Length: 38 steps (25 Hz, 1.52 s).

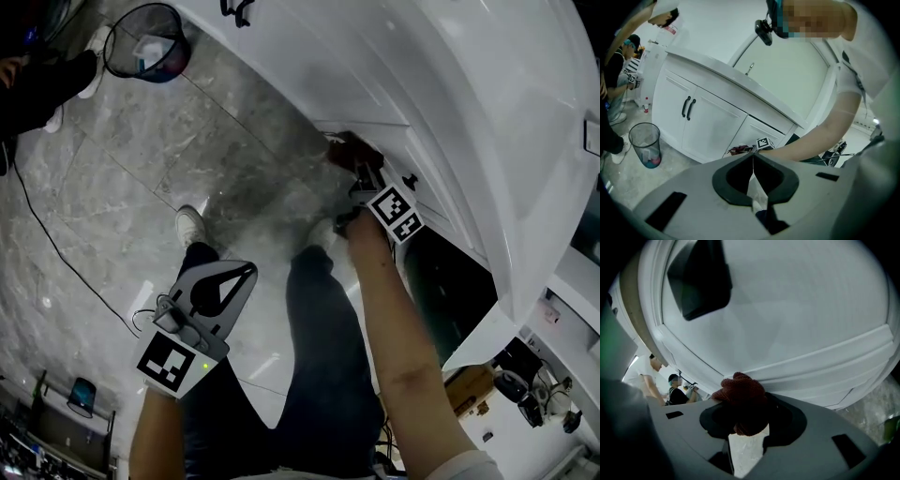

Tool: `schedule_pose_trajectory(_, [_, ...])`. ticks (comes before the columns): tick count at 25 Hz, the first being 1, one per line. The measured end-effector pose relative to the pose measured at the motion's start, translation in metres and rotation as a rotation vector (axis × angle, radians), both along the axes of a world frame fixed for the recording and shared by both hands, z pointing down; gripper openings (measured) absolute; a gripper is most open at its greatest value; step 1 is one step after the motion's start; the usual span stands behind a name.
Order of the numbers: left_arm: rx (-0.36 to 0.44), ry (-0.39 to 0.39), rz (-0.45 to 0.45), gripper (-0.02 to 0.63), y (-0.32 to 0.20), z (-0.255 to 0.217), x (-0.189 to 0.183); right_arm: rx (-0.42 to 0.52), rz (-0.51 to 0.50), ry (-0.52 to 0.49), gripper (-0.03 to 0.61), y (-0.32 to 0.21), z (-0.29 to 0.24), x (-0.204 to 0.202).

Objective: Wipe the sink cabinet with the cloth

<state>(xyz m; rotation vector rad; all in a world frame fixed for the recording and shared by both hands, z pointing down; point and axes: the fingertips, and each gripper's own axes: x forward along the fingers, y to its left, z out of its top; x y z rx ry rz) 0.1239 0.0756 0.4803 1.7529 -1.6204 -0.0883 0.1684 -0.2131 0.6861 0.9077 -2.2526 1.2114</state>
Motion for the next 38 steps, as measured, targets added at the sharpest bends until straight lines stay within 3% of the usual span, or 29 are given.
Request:
schedule_pose_trajectory(9, [-0.002,-0.017,0.011,0.012,-0.015,0.0,0.031,0.0,-0.003,0.025,0.16,-0.011,0.002,0.05])
schedule_pose_trajectory(24, [-0.002,-0.01,0.085,0.012,-0.038,-0.004,0.084,0.015,0.151,0.136,0.16,-0.041,0.007,0.19])
schedule_pose_trajectory(27, [0.002,-0.012,0.109,0.012,-0.046,-0.003,0.095,0.015,0.116,0.135,0.16,-0.042,0.008,0.194])
schedule_pose_trajectory(31, [0.014,-0.031,0.138,0.012,-0.055,-0.004,0.106,0.008,0.152,0.114,0.16,-0.043,0.008,0.194])
schedule_pose_trajectory(38, [0.016,-0.017,0.122,0.012,-0.059,-0.01,0.108,0.002,0.135,0.154,0.16,-0.041,0.001,0.197])
